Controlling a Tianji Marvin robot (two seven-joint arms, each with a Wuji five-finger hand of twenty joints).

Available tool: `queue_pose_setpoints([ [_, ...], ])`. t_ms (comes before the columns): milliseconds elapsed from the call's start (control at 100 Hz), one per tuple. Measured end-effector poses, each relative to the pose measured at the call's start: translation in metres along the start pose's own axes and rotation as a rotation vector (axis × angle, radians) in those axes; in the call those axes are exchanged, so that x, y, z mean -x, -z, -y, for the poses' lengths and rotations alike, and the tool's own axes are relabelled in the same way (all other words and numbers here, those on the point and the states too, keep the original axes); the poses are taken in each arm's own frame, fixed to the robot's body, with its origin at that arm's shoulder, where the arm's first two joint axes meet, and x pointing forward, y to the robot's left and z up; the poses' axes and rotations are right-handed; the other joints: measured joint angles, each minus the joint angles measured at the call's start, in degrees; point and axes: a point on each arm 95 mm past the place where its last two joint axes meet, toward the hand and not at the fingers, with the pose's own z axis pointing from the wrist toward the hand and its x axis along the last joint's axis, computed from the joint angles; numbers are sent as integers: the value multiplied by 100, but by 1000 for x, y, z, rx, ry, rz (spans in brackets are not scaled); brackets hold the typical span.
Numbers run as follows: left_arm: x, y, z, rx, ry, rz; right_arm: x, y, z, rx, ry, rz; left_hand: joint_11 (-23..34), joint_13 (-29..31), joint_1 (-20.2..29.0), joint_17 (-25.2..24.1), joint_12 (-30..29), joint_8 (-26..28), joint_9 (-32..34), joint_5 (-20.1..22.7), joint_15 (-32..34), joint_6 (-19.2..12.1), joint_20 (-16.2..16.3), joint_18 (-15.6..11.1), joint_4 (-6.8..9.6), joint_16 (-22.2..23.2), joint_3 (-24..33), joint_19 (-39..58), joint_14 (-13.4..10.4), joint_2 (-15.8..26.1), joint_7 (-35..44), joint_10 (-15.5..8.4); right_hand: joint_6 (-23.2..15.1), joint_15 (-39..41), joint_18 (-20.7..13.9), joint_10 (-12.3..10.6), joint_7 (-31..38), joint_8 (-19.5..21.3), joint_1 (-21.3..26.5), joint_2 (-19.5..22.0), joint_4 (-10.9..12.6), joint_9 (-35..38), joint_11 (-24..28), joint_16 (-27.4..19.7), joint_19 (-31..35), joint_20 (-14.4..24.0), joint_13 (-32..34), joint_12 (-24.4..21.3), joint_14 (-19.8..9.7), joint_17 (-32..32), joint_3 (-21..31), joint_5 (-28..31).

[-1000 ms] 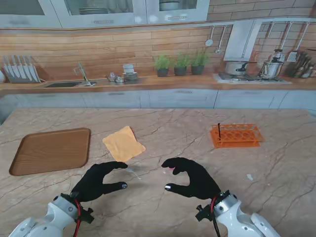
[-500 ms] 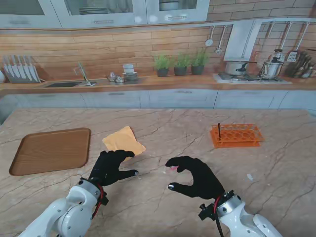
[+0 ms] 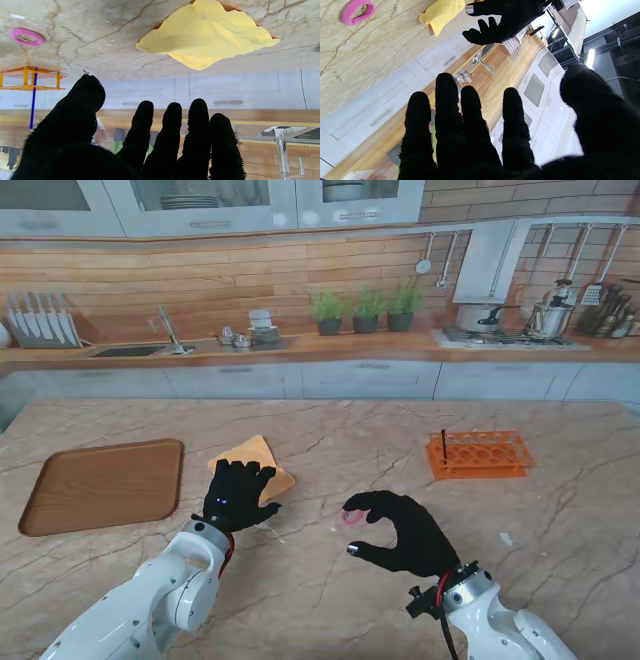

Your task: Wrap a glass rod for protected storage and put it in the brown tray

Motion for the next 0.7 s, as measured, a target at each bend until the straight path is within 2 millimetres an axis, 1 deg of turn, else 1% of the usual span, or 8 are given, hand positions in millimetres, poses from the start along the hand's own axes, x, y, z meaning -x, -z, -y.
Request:
queue_pose_setpoints([
  [120, 3, -11, -3, 10, -36, 26, 3, -3, 0, -10, 0, 9, 44, 0, -1, -117, 3, -31, 7, 150, -28, 32, -4, 0, 0, -4, 165, 1, 0, 0, 46, -1, 0, 3, 0, 0, -1, 0, 0, 0, 0, 10, 0, 1, 0, 0, 0, 0, 0, 0, 0, 24],
  [290, 5, -27, -11, 63, -128, 36, 7, -7, 0, -15, 10, 18, 44, -62, -55, -321, 3, -32, 43, 154, -334, 33, -158, 0, 0, -293, 585, -244, -1, -1, 56, -8, 0, 59, 0, 0, 1, 0, -1, 0, 0, 61, 28, 17, 0, 0, 8, 0, 0, 0, 0, 109],
  [330, 6, -30, -13, 68, -138, 39, 8, -7, -1, -14, 12, 22, 79, -63, -58, -332, 3, -32, 99, 156, -343, 33, -160, 0, 0, -301, 696, -269, -1, -1, 103, -121, 0, 60, 0, 0, 1, 0, -1, 0, 0, 62, 28, 22, 0, 0, 37, 0, 0, 0, 0, 109],
  [360, 8, -32, -15, 71, -140, 44, 9, -8, -1, -13, 13, 25, 88, -63, -58, -333, 3, -32, 169, 170, -347, 33, -161, 0, 0, -303, 784, -280, -1, -50, 117, -121, 0, 62, 0, 0, 1, 0, -1, 0, 0, 63, 28, 30, 0, 0, 70, 0, 0, 1, 0, 109],
  [460, 11, -38, -21, 84, -147, 66, 11, -10, -2, -10, 17, 35, 166, -63, -115, -333, 11, -32, 237, 238, -273, 33, -115, 3, 0, -303, 947, -213, -2, -118, 216, -121, 0, 65, 0, 0, 1, 0, -1, 0, 0, 81, 28, 48, 0, 0, 74, 0, 0, 3, 1, 110],
  [590, 14, -44, -30, 83, -179, 78, 13, -11, -2, -8, 19, 41, 304, 29, -115, -292, 77, 36, 466, 508, -77, 33, -10, 21, 0, -286, 1050, -63, -2, -118, 429, -119, 0, 127, 0, 0, 11, 0, -2, 0, 0, 172, 58, 50, 0, 0, 125, 0, 4, 11, 45, 169],
  [630, 14, -46, -31, 81, -184, 81, 13, -12, -2, -3, 19, 41, 344, 85, -116, -278, 79, 44, 537, 517, -25, 33, -7, 31, 0, -285, 1102, -59, -2, -232, 486, -117, 0, 131, 1, 0, 11, 0, -2, 0, 0, 253, 111, 51, -1, 0, 157, 0, 6, 18, 45, 172],
  [700, 14, -49, -34, 86, -189, 84, 14, -12, -2, 9, 20, 42, 357, 92, -116, -255, 125, 100, 538, 525, -14, 33, 5, 43, 0, -284, 1108, -56, -2, -180, 555, -117, 0, 185, 1, 0, 11, 0, -2, 0, 0, 253, 110, 53, -1, 0, 158, 0, 8, 60, 46, 174],
])
